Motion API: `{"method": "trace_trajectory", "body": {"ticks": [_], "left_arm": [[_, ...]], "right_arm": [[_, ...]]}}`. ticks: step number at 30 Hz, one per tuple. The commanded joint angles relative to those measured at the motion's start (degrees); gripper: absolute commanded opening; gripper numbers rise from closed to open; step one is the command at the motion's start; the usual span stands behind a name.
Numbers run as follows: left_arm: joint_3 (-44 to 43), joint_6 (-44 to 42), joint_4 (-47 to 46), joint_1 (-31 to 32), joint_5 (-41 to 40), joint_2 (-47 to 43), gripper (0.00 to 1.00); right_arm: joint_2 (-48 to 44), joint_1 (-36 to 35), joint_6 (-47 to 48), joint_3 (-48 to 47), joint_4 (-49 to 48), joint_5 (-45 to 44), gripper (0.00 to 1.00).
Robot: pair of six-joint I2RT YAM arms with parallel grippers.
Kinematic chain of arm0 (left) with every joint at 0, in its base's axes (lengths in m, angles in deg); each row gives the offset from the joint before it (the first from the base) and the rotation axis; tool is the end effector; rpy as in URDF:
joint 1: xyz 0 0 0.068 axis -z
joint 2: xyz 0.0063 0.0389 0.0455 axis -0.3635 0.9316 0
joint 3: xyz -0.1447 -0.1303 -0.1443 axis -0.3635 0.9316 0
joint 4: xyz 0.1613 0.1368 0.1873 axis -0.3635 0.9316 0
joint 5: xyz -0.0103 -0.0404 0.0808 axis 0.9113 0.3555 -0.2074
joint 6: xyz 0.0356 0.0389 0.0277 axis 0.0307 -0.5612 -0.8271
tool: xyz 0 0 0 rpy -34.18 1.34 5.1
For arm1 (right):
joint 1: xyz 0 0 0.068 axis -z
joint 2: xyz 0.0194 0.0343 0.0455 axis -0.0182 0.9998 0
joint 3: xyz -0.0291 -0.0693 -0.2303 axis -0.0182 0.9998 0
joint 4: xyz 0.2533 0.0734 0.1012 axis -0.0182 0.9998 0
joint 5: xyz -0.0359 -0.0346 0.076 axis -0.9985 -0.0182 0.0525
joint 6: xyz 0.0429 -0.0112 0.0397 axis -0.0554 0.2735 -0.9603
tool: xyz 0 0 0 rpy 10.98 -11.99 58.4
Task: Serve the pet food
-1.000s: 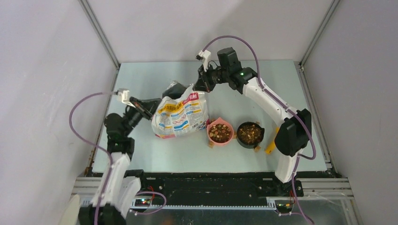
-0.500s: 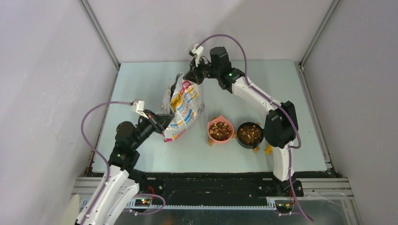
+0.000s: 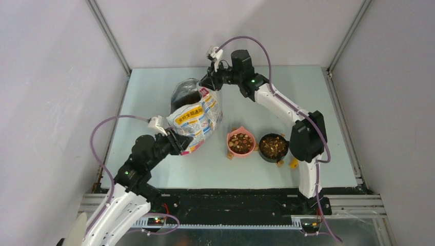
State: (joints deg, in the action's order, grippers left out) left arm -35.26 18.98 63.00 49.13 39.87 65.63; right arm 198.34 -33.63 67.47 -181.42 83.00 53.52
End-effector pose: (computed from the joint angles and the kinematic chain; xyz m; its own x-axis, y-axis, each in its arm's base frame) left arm 0.1687 -0.0954 0.2493 -0.5400 -0.4091 -0.7356 0.3068 0.7182 -0.6246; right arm 0.3961 0.3063 0.3209 -0.0425 -0.1723 -0.9841 -0.9567 0.2911 -0.0097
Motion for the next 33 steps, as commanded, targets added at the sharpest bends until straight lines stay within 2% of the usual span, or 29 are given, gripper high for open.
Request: {"method": "trace_trajectory", "body": {"ticks": [1, 2, 3, 6, 10, 12, 16, 18, 21, 23, 27, 29, 32, 33], "left_arm": [[-8.3, -1.5, 7.8, 0.5, -17.3, -2.0, 0.59], [-9.1, -1.5, 9.2, 0.5, -19.6, -2.2, 0.66], [-10.2, -2.7, 11.0, 0.5, -22.5, -2.4, 0.74], [-10.6, -4.8, 11.4, 0.5, -24.9, -3.5, 0.81], [-4.1, -10.8, 0.1, 0.5, -17.9, -3.9, 0.97], [-1.1, -15.9, -6.8, 0.5, -15.8, -2.7, 0.99], [-0.6, -22.6, -10.6, 0.5, -19.5, 0.0, 1.0], [-1.7, -25.3, -11.3, 0.4, -23.0, 0.9, 0.99], [-1.8, -28.3, -14.4, 0.4, -22.9, 1.9, 0.99], [-1.8, -30.7, -17.1, 0.4, -22.9, 3.6, 0.99], [-2.8, -33.7, -18.7, 0.4, -20.7, 9.1, 0.99], [-3.4, -34.4, -20.2, 0.4, -17.7, 11.2, 0.97], [-4.1, -35.3, -21.8, 0.4, -15.6, 13.2, 0.75], [-4.4, -35.7, -21.8, 0.4, -14.2, 14.0, 0.58]], "right_arm": [[-12.7, 0.8, -1.1, 4.3, -8.4, -1.4, 0.4], [-13.8, 1.0, -1.8, 5.6, -9.1, -2.4, 0.45], [-16.1, 1.3, -2.1, 8.1, -9.4, -2.9, 0.57], [-20.3, 2.4, -5.7, 12.0, -9.0, -4.3, 0.72], [-25.2, 6.1, -17.2, 13.7, -2.8, -2.3, 0.98], [-26.8, 7.4, -22.8, 14.9, -0.4, 0.7, 0.99], [-28.9, 8.0, -26.3, 19.1, 0.8, 3.7, 0.99], [-28.5, 8.3, -24.1, 18.9, 3.0, 4.3, 0.99], [-26.9, 8.9, -14.5, 17.7, 5.7, 8.1, 0.98], [-24.7, 10.1, -11.3, 16.4, 6.7, 10.4, 0.97], [-15.6, 12.4, -6.6, 7.6, 15.7, 16.3, 0.9], [-12.3, 11.8, -3.8, 3.6, 19.4, 15.1, 0.89], [-8.5, 11.0, -2.2, 0.0, 19.6, 13.5, 0.87], [-6.7, 10.6, -2.1, -1.6, 19.6, 13.4, 0.87]]}}
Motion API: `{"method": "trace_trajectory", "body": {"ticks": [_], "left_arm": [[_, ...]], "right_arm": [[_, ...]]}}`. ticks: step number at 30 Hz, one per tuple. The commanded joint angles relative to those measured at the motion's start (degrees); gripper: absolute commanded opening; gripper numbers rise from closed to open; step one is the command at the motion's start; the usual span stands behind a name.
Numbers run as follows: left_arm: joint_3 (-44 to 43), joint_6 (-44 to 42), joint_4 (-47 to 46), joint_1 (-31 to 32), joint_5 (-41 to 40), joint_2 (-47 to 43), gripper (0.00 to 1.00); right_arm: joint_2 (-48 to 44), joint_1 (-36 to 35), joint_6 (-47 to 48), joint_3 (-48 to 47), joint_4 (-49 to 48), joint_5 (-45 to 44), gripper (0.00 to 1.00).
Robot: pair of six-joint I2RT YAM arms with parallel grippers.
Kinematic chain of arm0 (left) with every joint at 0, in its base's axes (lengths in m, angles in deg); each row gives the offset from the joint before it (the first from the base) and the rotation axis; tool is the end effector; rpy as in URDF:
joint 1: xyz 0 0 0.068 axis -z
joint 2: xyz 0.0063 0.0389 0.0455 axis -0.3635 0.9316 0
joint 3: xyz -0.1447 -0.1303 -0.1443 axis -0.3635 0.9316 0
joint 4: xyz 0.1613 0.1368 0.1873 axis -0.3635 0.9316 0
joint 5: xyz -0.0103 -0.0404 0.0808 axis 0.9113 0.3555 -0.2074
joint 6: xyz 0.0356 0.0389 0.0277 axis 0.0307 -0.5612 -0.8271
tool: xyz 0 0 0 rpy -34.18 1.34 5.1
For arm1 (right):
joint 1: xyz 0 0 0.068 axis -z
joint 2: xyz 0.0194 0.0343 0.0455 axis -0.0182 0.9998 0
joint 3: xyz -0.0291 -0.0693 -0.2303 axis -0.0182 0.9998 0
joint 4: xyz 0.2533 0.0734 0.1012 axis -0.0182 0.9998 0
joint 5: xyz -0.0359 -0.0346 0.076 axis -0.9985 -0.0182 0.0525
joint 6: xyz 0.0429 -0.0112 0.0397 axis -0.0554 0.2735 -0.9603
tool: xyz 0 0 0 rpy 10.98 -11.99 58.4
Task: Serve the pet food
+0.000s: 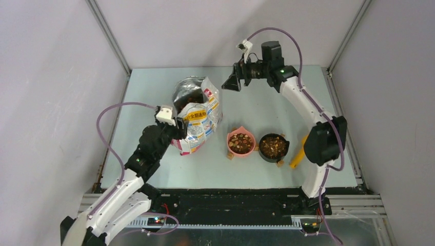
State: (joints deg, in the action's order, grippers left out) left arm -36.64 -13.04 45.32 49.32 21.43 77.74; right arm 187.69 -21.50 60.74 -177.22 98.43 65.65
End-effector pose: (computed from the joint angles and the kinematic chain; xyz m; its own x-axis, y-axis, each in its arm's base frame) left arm 0.2068 -0.1006 0.2535 -0.1604 -0.0356 -0.9864 0.2810 0.9564 -0.0802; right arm 0.3977 0.2011 0.3527 -0.3160 -0.1531 -0.9363 -0.9120 0.3211 0.2553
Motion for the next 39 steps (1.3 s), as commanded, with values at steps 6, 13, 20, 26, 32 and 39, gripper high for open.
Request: {"method": "trace_trajectory", "body": {"ticks": [6, 13, 20, 26, 32, 39], "left_arm": [[-4.1, -0.6, -3.4, 0.2, 15.7, 1.4, 0.0], [-0.3, 11.6, -4.3, 1.4, 24.1, -7.2, 0.0], [0.3, 20.7, 3.4, 6.0, 26.1, -16.3, 0.0], [-0.7, 26.2, 14.8, 6.9, 26.3, -22.8, 0.0], [-4.7, 28.2, 26.4, 6.9, 20.2, -29.4, 0.0], [-5.2, 38.2, 40.3, 6.9, -4.9, -36.7, 0.0]], "right_arm": [[11.1, -4.3, 5.3, -13.7, 2.6, -0.3, 0.82], [13.5, -7.9, 7.7, -14.8, -0.8, -1.0, 0.73], [11.4, -5.8, 11.8, -10.8, 0.3, 15.0, 0.0], [5.0, -2.7, 5.9, -0.7, -9.2, 11.6, 0.0], [0.3, -1.5, -0.7, 6.5, -14.5, -5.6, 0.0], [-4.3, 3.6, 5.1, 16.5, -19.0, 13.1, 0.0]]}}
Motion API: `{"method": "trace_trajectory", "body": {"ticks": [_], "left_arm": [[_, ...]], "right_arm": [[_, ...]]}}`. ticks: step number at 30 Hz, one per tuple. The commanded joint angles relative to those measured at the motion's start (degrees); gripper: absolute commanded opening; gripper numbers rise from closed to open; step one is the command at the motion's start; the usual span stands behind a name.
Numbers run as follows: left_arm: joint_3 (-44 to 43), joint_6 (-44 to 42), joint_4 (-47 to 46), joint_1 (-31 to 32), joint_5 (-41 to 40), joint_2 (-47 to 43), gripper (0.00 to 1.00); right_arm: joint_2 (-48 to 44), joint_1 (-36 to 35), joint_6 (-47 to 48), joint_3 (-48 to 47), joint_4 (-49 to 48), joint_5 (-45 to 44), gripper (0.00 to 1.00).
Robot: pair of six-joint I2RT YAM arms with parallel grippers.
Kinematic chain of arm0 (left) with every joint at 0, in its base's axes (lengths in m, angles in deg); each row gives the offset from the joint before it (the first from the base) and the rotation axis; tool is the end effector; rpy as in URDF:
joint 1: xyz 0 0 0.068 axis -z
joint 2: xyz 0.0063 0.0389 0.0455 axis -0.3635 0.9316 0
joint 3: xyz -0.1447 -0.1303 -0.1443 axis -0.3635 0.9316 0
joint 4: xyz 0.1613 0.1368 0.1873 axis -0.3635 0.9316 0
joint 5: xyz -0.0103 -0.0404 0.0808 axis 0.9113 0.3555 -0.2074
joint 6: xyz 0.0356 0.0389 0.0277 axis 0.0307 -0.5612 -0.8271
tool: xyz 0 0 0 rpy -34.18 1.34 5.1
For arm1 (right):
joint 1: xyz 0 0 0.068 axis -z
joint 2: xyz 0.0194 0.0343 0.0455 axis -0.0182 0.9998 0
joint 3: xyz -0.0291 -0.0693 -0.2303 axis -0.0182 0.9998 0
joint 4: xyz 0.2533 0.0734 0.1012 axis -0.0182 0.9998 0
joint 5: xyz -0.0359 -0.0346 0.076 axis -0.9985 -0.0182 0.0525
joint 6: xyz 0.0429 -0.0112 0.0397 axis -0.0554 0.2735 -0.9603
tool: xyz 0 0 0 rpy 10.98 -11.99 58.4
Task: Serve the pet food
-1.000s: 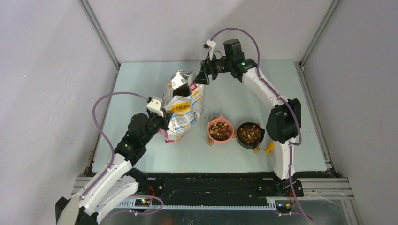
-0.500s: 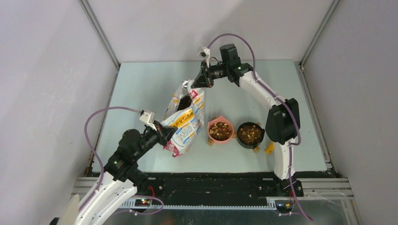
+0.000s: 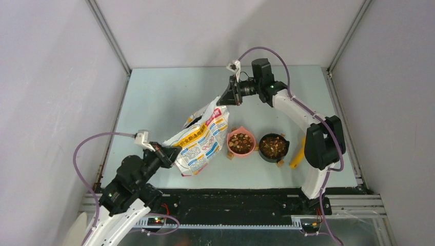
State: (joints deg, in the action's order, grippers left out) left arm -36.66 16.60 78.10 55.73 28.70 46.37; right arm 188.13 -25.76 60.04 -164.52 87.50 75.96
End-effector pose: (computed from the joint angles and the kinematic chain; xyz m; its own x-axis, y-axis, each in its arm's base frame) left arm 0.1125 -0.0737 0.2767 -0.4145 -0.4251 -0.8047 0.3338 0.7516 -0.5689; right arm 0.3791 0.2338 0.2887 -0.3467 -0.1858 -0.9194 -0.9378 0.0858 0.3363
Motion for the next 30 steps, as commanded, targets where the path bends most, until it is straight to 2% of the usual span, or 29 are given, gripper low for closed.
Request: {"method": "trace_trajectory", "body": {"ticks": [1, 2, 3, 4, 5, 7, 9, 10, 13, 14, 15, 16, 21, 24, 25, 30], "left_arm": [[-5.0, 9.0, 7.6, 0.5, -12.1, -5.6, 0.0], [-4.4, 8.6, 6.2, 0.5, -10.2, -6.0, 0.0], [-4.0, 7.7, 5.3, 0.4, -8.9, -6.0, 0.0], [-4.1, 6.1, 3.6, 0.4, -5.4, -5.5, 0.0], [-4.7, 5.2, 3.0, 0.4, -3.7, -5.0, 0.0], [-6.1, 2.8, 1.6, 0.5, 1.3, -2.7, 0.0], [-7.2, 0.3, 0.7, 0.5, 6.9, -0.3, 0.0], [-7.5, -1.6, 0.2, 0.4, 10.7, 1.0, 0.0], [-8.5, -4.5, 0.1, 0.4, 16.8, 4.3, 0.0], [-8.7, -5.5, 0.2, 0.4, 17.4, 4.9, 0.0], [-9.0, -5.8, 0.7, 0.5, 18.5, 6.2, 0.0], [-9.3, -6.6, 0.9, 0.5, 19.3, 6.7, 0.0], [-9.6, -8.6, 1.3, 0.5, 23.0, 7.5, 0.0], [-9.2, -8.9, 1.3, 0.5, 23.9, 6.1, 0.0], [-9.1, -9.1, 1.4, 0.5, 24.0, 5.8, 0.0], [-8.8, -9.2, 2.6, 0.5, 23.5, 4.3, 0.0]], "right_arm": [[-5.2, 8.1, 10.7, 4.9, -6.8, 6.6, 0.0], [-5.8, 8.2, 14.3, 4.3, -1.0, 7.9, 0.0], [-6.1, 8.2, 21.7, 3.7, 3.1, 9.8, 0.0], [-6.4, 8.1, 26.0, 1.8, 12.1, 10.4, 0.0], [-6.4, 7.7, 34.6, 0.7, 21.0, 11.0, 0.0], [-6.1, 6.8, 46.5, -2.4, 34.4, 10.4, 0.0], [-5.7, 6.1, 54.4, -4.4, 42.8, 9.3, 0.02], [-5.6, 5.9, 55.7, -5.0, 44.1, 8.4, 0.09], [-4.9, 4.0, 55.9, -6.5, 45.6, 4.5, 0.22], [-4.1, 3.0, 54.4, -7.2, 45.9, 2.0, 0.3], [-3.5, 2.4, 54.4, -8.9, 46.5, 1.0, 0.35], [-3.0, 1.4, 54.3, -9.7, 47.4, -0.3, 0.46], [-2.5, -1.2, 55.4, -10.8, 45.4, -2.4, 0.77], [-4.0, -3.5, 55.9, -9.9, 40.7, -5.5, 0.89], [-4.3, -4.0, 55.9, -9.7, 39.9, -6.3, 0.96], [-4.2, -7.2, 56.5, -10.7, 36.4, -9.5, 0.99]]}}
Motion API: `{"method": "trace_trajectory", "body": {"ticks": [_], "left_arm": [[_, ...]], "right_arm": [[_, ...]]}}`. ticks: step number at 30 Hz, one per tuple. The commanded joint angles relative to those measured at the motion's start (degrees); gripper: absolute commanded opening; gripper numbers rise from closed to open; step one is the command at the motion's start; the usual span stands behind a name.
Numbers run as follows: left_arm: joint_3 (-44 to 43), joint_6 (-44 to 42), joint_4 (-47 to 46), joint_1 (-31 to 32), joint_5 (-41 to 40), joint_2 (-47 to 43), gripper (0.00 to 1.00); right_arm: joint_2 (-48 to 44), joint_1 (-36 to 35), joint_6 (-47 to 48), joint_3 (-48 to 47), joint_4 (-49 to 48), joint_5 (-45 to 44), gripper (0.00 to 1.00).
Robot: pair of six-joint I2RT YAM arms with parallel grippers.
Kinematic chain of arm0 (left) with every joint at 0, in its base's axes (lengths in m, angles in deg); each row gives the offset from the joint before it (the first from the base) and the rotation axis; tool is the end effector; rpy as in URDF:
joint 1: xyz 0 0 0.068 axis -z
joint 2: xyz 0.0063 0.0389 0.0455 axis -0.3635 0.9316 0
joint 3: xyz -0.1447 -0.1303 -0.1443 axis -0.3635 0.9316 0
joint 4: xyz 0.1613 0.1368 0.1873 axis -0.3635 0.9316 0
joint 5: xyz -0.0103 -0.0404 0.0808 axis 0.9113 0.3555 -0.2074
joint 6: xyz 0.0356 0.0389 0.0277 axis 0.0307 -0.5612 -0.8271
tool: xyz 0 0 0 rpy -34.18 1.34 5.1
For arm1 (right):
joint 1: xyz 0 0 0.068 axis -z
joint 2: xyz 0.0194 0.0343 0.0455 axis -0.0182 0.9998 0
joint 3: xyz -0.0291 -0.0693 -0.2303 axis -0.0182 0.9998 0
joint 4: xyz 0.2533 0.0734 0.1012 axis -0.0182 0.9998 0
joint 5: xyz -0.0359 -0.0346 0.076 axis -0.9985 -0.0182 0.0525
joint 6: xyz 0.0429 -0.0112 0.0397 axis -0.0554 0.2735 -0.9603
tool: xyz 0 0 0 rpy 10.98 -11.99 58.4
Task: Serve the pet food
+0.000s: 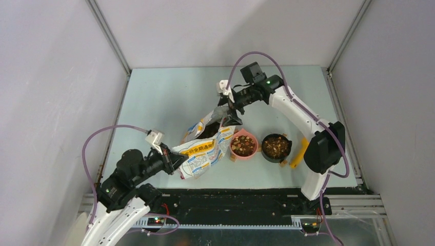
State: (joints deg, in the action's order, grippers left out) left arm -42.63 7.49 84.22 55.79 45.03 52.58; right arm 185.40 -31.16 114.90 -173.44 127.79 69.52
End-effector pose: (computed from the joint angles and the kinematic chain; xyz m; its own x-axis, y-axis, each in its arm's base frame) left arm 0.1067 -0.0849 0.2880 -0.5320 -0.1675 -0.8300 0.5457 0.6816 -0.4874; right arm 0.3217 0.2441 0.3066 0.2266 -0.4385 -0.8697 -0.9659 -0.2157 -0.1429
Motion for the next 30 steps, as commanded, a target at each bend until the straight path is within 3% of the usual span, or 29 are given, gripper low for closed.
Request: {"method": "trace_trajectory", "body": {"ticks": [1, 4, 6, 8, 10, 11, 19, 23, 29, 30], "left_arm": [[-2.8, 0.0, -3.5, 0.4, 6.8, -2.0, 0.0], [-2.8, 0.0, -3.6, 0.4, 6.2, -2.1, 0.0], [-3.3, 0.1, -3.0, 0.4, 4.8, -2.2, 0.0], [-3.2, 1.7, -2.3, 0.4, -0.5, -2.9, 0.0], [-2.8, 4.0, -1.6, 0.4, -7.8, -3.7, 0.0], [-2.9, 4.5, -1.2, 0.4, -10.7, -4.0, 0.0], [-5.3, 8.9, 5.2, 0.4, -24.7, -17.0, 0.0], [-6.4, 11.3, 8.7, 0.4, -28.5, -18.9, 0.0], [-5.0, 9.5, 3.3, 0.4, -20.2, -13.8, 0.0], [-4.9, 9.0, 2.5, 0.4, -17.3, -13.0, 0.05]], "right_arm": [[-1.2, -2.2, 2.5, -2.9, -3.2, -2.9, 0.99], [0.9, -4.3, 6.7, -7.1, 4.6, -2.8, 0.92], [2.7, -5.2, 10.4, -10.8, 11.6, -3.2, 0.81], [4.5, -5.4, 12.6, -14.5, 17.7, -3.6, 0.57], [5.3, -5.2, 13.1, -16.3, 21.5, -3.9, 0.08], [5.1, -4.9, 12.9, -16.3, 22.3, -4.2, 0.03], [-1.2, -0.3, 11.0, -11.7, 19.8, -2.9, 0.0], [-4.1, 0.1, 11.6, -8.0, 19.1, -2.9, 0.0], [-5.5, -4.8, 11.0, -4.2, 17.6, -6.0, 0.0], [-5.7, -5.6, 10.0, -3.8, 16.3, -6.6, 0.0]]}}
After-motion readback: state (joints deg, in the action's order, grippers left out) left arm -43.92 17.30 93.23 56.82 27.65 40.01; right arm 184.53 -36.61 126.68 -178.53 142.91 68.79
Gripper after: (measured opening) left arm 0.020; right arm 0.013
